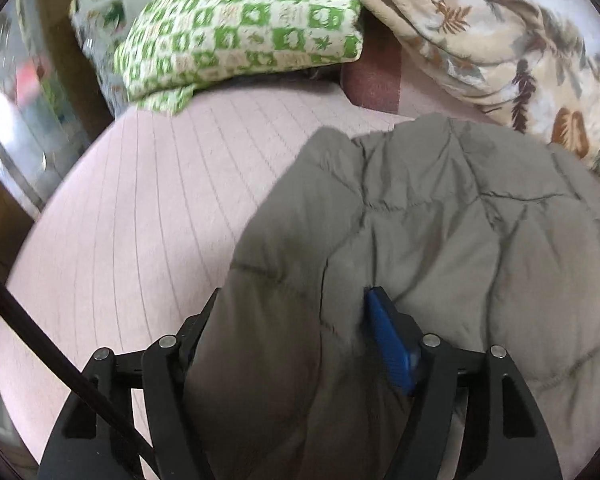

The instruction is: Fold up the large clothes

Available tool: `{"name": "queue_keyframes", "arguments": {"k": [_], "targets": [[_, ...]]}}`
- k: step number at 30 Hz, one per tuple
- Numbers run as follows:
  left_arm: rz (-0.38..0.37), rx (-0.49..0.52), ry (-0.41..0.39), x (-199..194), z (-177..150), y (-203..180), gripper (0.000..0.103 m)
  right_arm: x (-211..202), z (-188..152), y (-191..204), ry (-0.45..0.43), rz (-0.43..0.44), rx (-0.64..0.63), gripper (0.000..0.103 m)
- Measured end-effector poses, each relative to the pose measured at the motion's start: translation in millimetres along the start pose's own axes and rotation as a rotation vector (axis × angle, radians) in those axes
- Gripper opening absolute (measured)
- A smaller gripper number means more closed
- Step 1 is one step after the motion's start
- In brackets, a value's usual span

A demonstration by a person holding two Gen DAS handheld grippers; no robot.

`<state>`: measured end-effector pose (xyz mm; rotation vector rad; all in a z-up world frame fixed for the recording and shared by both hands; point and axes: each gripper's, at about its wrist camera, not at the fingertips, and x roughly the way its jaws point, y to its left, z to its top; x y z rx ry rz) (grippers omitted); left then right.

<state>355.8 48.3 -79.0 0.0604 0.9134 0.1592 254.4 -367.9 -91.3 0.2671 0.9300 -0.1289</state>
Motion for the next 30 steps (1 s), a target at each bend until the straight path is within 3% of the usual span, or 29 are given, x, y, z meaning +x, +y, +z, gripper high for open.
{"name": "queue_keyframes", "arguments": {"k": [5,9,14,20,22,30], "targets": [[0.022,0.010,0.006,9.0,11.8,-3.9,0.071,21.1,5.1,-2.3,-0.002,-0.011,0.009,0.068],[0.014,-0.043,-0.038,-23.3,10.4,17.3,0.071,20.6,9.1,-2.6,-0.018,-0.028,0.033,0.072],[0.084,-0.076,-0.197,-101.4,-3.3,50.8,0.071,-26.3,3.0,3.2,-0.129,-0.051,0.038,0.072],[0.201,-0.110,-0.449,-204.8,-36.4,75.9,0.095,-94.5,-23.2,5.5,-0.218,-0.052,0.034,0.076],[0.209,-0.117,-0.533,-236.3,-53.3,79.1,0.097,-108.9,-33.7,7.8,-0.227,-0.050,0.023,0.078],[0.091,-0.015,-0.566,-299.3,-99.1,63.8,0.098,-145.2,-102.4,25.6,-0.221,-0.051,-0.024,0.080]]}}
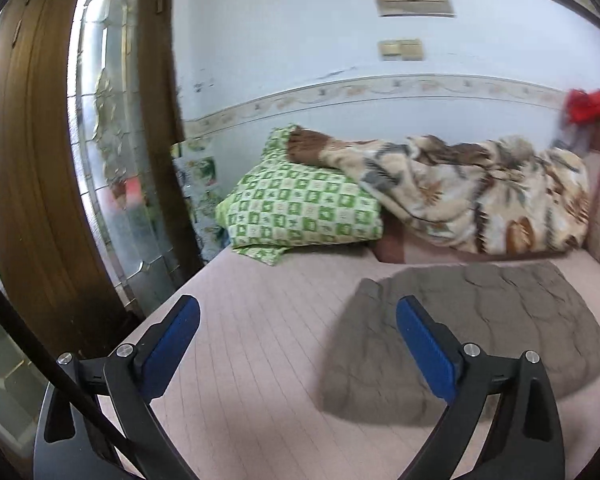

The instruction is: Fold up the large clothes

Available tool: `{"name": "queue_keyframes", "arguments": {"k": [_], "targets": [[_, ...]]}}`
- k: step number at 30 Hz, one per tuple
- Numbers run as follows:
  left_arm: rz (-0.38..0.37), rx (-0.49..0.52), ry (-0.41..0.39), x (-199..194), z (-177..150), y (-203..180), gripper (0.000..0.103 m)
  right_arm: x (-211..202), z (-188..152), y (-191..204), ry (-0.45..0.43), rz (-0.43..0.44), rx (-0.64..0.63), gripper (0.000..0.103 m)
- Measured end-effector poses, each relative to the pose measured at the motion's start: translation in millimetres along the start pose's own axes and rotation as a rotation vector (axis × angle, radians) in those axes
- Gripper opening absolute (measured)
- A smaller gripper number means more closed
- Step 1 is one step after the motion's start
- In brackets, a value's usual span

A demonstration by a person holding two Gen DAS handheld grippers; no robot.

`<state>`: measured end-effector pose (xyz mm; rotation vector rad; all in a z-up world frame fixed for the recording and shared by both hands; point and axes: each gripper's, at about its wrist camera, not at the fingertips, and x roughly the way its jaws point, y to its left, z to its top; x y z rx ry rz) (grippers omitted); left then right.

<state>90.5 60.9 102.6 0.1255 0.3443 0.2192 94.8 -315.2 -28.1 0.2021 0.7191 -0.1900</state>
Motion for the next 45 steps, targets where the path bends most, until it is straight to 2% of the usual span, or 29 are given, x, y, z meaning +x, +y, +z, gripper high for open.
{"name": "queue_keyframes", "arguments": {"k": [4,7,10,13,15,17,19,22,24,27,29,32,38,45], "targets": [[-0.057,-0.054,0.015,-31.0,-12.9,2.7,0.098,-10.0,-19.1,14.5,0.011,0.030,-0.012,0.080],[-0.106,-0.097,0.057,-45.4,-26.7,6.4,0.098,-11.6,-12.6,42.9,-0.006,0.065,-0.048,0.080],[-0.114,-0.113,0.085,-55.8,-40.7,9.7,0.098,-0.2,3.4,77.8,0.003,0.119,-0.094,0.080],[-0.093,-0.128,0.099,-61.4,-51.3,13.1,0.098,46.7,18.9,102.0,0.086,0.116,-0.058,0.080],[-0.093,-0.149,0.103,-60.4,-56.3,17.4,0.098,91.6,21.9,105.4,0.162,0.043,-0.012,0.080],[-0.121,-0.153,0.129,-59.0,-62.7,19.5,0.098,131.8,18.7,102.3,0.255,0.028,0.028,0.083],[-0.178,-0.154,0.173,-52.7,-68.7,16.6,0.099,139.1,19.7,101.6,0.256,0.032,0.030,0.084],[-0.230,-0.150,0.211,-47.4,-77.8,4.2,0.099,122.3,23.0,100.5,0.223,0.042,0.012,0.084],[-0.257,-0.122,0.239,-46.4,-85.1,-10.9,0.099,94.6,18.6,94.6,0.165,0.071,0.011,0.084],[-0.352,-0.113,0.285,-43.6,-96.4,-31.3,0.099,57.9,-3.9,80.8,0.125,0.094,0.001,0.084],[-0.383,-0.109,0.330,-40.2,-104.8,-43.9,0.099,37.2,-24.4,66.3,0.114,0.082,0.013,0.084],[-0.397,-0.059,0.368,-38.1,-116.1,-64.8,0.099,11.6,-58.1,45.8,0.104,0.050,0.039,0.084],[-0.404,-0.013,0.442,-36.5,-135.6,-91.0,0.099,-21.5,-120.2,20.0,0.099,-0.082,0.031,0.084],[-0.362,0.038,0.498,-37.5,-153.0,-100.6,0.099,-19.7,-129.7,21.6,0.136,-0.127,0.011,0.084]]}}
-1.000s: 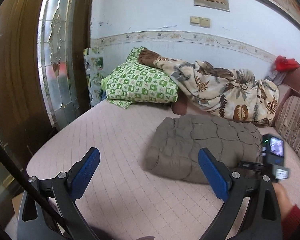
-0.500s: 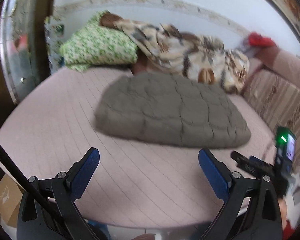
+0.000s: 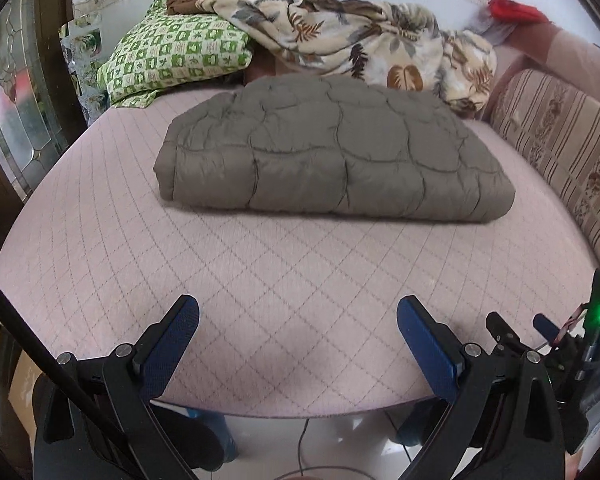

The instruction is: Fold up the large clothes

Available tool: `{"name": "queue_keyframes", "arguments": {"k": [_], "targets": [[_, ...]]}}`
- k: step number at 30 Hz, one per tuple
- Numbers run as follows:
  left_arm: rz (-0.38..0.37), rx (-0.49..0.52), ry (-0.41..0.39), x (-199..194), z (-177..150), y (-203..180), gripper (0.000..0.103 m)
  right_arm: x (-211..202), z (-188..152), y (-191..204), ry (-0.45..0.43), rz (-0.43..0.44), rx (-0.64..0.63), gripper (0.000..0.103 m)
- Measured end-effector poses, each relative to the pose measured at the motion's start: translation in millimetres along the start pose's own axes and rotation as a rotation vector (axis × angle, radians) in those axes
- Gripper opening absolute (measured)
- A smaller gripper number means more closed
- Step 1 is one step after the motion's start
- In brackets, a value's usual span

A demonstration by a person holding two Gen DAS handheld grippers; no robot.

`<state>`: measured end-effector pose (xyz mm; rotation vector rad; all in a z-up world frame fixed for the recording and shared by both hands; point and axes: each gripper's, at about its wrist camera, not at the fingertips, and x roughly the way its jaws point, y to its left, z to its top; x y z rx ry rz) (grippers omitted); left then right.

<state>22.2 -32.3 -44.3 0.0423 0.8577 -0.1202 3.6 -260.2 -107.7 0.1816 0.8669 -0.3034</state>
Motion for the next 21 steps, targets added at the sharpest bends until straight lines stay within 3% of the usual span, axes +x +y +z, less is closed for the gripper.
{"name": "queue_keyframes", "arguments": {"k": [9,21], "targets": [[0.007,-0.032,0.027,-2.5,-7.6,7.3,0.099,-8.5,-7.3,13.8,-0.010,-0.038,-0.058,0.085],[0.042,-0.016,-0.018,-23.9,-14.8,9.0,0.099,-43.5,-8.4,30.4,-0.085,-0.052,-0.116,0.088]]}}
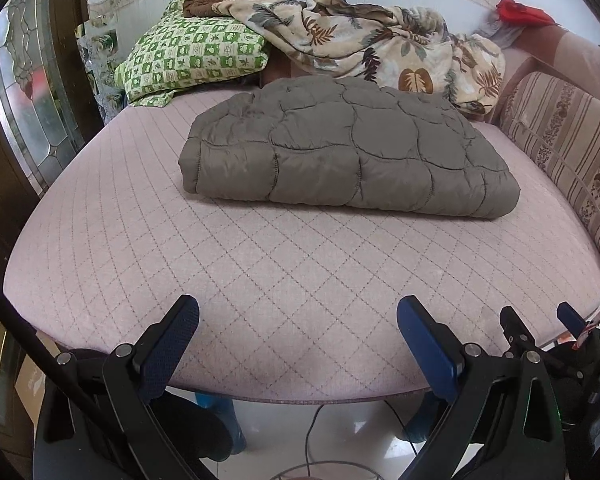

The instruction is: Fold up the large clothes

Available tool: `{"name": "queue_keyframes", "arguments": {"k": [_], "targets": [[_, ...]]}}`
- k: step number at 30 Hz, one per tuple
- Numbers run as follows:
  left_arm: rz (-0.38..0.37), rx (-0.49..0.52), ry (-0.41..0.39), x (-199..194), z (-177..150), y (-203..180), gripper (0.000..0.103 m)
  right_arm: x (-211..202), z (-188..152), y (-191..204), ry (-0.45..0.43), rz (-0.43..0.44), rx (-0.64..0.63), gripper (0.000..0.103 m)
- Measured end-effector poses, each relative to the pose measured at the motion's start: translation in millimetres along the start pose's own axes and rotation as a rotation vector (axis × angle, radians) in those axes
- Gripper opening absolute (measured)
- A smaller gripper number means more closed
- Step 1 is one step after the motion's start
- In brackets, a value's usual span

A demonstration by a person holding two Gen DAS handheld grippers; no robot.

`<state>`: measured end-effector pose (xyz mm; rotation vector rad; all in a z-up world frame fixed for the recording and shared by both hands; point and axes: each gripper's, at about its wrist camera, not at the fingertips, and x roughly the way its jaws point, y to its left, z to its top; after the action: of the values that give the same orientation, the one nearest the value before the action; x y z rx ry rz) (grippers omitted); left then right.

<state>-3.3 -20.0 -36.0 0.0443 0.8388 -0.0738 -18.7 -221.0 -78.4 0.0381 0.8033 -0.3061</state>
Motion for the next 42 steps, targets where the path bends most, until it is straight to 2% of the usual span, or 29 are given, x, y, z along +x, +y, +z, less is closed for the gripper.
{"name": "queue_keyframes", "arguments": {"k": [15,34,42], "targets": [[-0.020,-0.021,-0.004,-14.5,-11.7,8.8,0.099,-22.8,-0.6,10.4,-0.030,-0.039,-0.043,0.089],[0.029,-0.006,0.000,-10.4,-18.5,3.2,0.099,-20.1,-5.0,16.5,-0.005,-0.037,-0.062,0.091],[0.039,0.009,0.025,-1.7,-21.4,-0.1,0.099,-15.3,-5.0,14.7,0.003,-0.035,-0.056,0.091]]}}
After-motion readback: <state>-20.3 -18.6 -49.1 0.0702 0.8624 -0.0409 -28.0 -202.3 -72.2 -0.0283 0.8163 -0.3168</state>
